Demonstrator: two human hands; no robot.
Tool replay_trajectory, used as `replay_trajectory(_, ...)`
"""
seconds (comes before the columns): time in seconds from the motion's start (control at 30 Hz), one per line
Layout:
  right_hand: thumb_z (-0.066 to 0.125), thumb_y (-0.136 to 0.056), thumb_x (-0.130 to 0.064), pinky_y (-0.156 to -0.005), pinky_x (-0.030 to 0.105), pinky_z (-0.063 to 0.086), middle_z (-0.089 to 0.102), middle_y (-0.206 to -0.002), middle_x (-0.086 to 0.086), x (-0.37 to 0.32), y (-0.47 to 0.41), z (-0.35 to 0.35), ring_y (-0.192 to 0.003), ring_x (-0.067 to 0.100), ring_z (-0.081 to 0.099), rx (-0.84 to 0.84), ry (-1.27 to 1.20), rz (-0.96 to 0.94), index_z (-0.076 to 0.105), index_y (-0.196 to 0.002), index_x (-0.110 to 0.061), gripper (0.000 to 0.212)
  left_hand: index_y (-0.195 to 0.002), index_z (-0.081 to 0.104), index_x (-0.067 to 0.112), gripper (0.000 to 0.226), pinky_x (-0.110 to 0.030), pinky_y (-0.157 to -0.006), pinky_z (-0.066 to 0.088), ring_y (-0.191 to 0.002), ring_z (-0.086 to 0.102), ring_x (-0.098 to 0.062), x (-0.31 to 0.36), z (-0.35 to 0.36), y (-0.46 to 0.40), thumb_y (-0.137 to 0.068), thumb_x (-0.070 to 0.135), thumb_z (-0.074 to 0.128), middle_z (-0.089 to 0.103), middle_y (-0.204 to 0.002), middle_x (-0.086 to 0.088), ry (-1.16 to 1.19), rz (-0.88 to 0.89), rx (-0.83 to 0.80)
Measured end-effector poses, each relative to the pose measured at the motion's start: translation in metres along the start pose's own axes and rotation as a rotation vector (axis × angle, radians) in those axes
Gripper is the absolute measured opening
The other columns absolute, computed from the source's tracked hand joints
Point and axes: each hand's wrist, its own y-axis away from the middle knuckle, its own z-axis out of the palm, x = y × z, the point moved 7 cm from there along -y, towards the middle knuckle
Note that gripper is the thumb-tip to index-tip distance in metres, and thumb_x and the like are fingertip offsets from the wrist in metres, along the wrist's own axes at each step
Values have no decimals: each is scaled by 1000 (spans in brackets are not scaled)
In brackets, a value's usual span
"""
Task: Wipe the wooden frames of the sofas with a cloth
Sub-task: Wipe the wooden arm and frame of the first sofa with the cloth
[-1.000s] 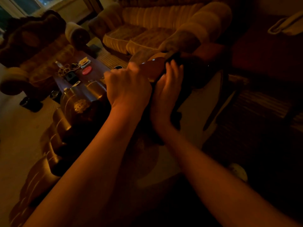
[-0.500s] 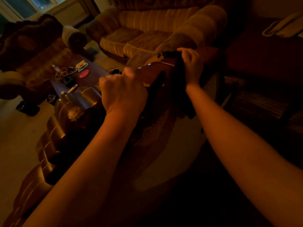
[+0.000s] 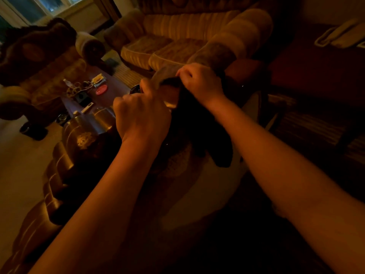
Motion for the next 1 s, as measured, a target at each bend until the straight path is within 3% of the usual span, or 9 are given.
replay_trajectory(0.13,41,-93,-25,-100,39,40,55,-132,12,5,-20,8,-122,31,49,-262,33,130,57,-126,-15,38,-94,52,5,42,-28,-52,20,-41,42,-19,3,6,-2,-80,16,14,56,-52,-7,-18,-8,-37)
replay_trajectory(0.23,38,-96,-26,-101,38,38,57,-128,6,-40,12,21,-119,28,51,-298,110,-89,59,-118,-18,31,-106,50,1,33,-32,-58,24,-58,59,-29,-2,9,-4,-91,19,26,64,-68,-16,65,-58,-134)
replay_trajectory(0.3,38,-98,-31,-96,33,34,61,-121,-1,-63,30,23,-116,19,53,-305,181,-238,59,-111,-24,26,-115,46,-4,33,-35,-61,24,-68,62,-35,-3,12,-6,-93,17,33,65,-76,-22,134,-66,-86)
replay_trajectory(0.43,37,-96,-34,-93,34,34,57,-128,1,-51,7,25,-121,18,50,-457,205,-176,56,-120,-25,32,-98,55,-11,33,-29,-52,21,-38,50,-27,-4,3,-4,-82,12,37,51,-44,-18,122,-85,-4)
replay_trajectory(0.5,33,-96,-38,-98,37,33,51,-136,5,-33,-12,33,-126,22,46,-568,231,-71,53,-127,-21,40,-97,58,-11,33,-28,-51,22,-36,48,-26,-1,3,-4,-84,14,40,49,-42,-17,139,-56,29)
replay_trajectory(0.57,32,-96,-42,-103,41,36,49,-138,9,-24,-27,43,-126,26,46,-672,245,-18,52,-130,-17,47,-89,59,-5,22,-28,-53,24,-39,50,-27,-2,5,-5,-83,17,60,50,-44,-17,105,-71,21)
replay_trajectory(0.67,33,-95,-41,-107,44,32,49,-138,9,-9,-40,47,-127,26,44,-745,243,23,51,-131,-15,47,-79,53,1,15,-32,-56,25,-52,56,-34,-2,11,-6,-82,14,61,56,-56,-23,111,-110,-82)
replay_trajectory(0.87,34,-99,-39,-104,34,31,47,-139,8,26,-61,44,-128,26,42,-836,215,73,48,-134,-11,47,-115,47,2,31,-45,-88,35,-106,51,-42,1,21,-27,-90,21,46,57,-111,-26,243,-297,-249)
replay_trajectory(1.0,38,-100,-32,-106,33,29,49,-135,8,54,-78,42,-127,22,44,-933,162,10,48,-135,-8,43,-122,43,5,38,-44,-92,33,-114,45,-38,40,27,-65,-89,23,44,51,-122,-22,414,-315,-316)
